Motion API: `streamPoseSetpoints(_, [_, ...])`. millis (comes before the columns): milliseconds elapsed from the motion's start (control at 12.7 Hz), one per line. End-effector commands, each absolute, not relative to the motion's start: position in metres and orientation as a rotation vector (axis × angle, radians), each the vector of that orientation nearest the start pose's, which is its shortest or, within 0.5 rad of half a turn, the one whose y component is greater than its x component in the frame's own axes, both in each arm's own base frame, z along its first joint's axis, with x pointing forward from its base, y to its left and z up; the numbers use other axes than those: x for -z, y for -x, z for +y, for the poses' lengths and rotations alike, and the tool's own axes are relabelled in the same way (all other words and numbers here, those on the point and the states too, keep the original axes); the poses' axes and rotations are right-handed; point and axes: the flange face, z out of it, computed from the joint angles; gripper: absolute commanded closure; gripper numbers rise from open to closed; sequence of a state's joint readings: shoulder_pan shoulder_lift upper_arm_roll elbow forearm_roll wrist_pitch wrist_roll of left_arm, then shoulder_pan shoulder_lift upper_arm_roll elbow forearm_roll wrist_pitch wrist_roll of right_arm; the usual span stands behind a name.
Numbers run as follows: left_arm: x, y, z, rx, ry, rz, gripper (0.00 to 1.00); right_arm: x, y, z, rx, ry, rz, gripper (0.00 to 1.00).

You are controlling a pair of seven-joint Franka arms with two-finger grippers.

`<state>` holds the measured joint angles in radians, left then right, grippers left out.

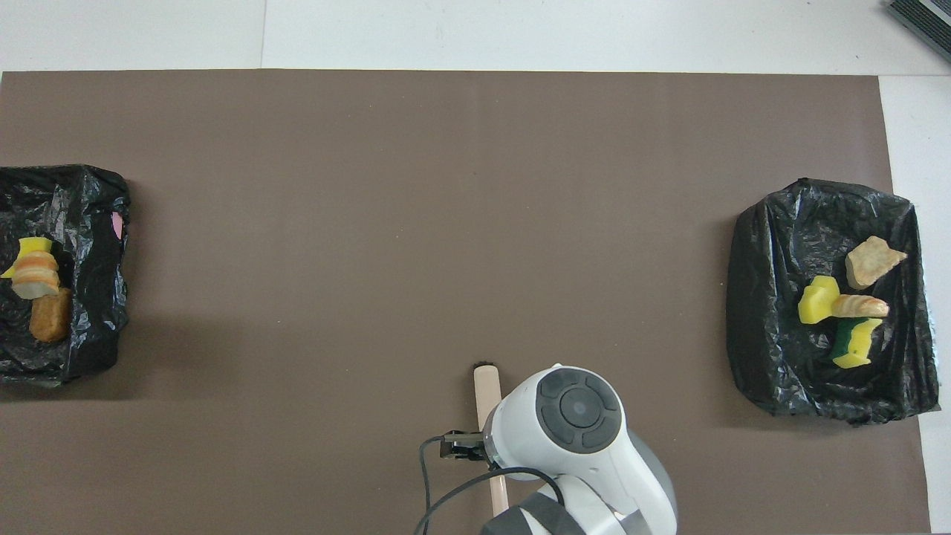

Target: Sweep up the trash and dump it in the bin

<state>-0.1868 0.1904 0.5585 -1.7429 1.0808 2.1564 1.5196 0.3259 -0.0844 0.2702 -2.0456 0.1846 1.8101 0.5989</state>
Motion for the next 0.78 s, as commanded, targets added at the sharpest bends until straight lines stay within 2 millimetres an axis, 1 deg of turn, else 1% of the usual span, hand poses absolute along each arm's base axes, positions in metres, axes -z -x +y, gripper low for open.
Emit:
streamPoseSetpoints(0, [-0.545,-0.59,0.238,-0.861,1.442,1.639,1.0,-0.512,-0.44,0.272,-0.265,3.107,0.089,0.0])
streamPoseSetpoints(78, [-0.547,-0.592,0.234,-0.849,1.452,1.638,1.0,-0.522,-0.449,0.252,-0.251,3.108,0.076,0.0])
streamPoseSetpoints(157, [-0.55,-0.594,0.223,-0.791,1.494,1.651,1.0,-0.538,-0.46,0.225,-0.191,3.122,0.058,0.0])
streamPoseSetpoints(314, [-0.554,-0.598,0.199,-0.693,1.631,1.674,1.0,-0.557,-0.474,0.18,-0.14,3.115,-0.012,0.0])
streamPoseSetpoints(392, [-0.549,-0.601,0.181,-0.666,1.682,1.702,1.0,-0.565,-0.484,0.151,-0.124,3.114,-0.063,0.0])
streamPoseSetpoints(471, [-0.548,-0.61,0.149,-0.631,1.708,1.742,1.0,-0.572,-0.49,0.132,-0.113,3.128,-0.141,0.0])
streamPoseSetpoints(549, [-0.55,-0.614,0.131,-0.623,1.744,1.759,1.0,-0.578,-0.496,0.112,-0.086,3.154,-0.186,0.0])
streamPoseSetpoints(628, [-0.546,-0.615,0.117,-0.593,1.792,1.788,1.0,-0.585,-0.503,0.095,-0.061,3.175,-0.196,0.0])
streamPoseSetpoints(706, [-0.542,-0.618,0.096,-0.54,1.814,1.833,1.0,-0.59,-0.508,0.079,-0.044,3.185,-0.187,0.0])
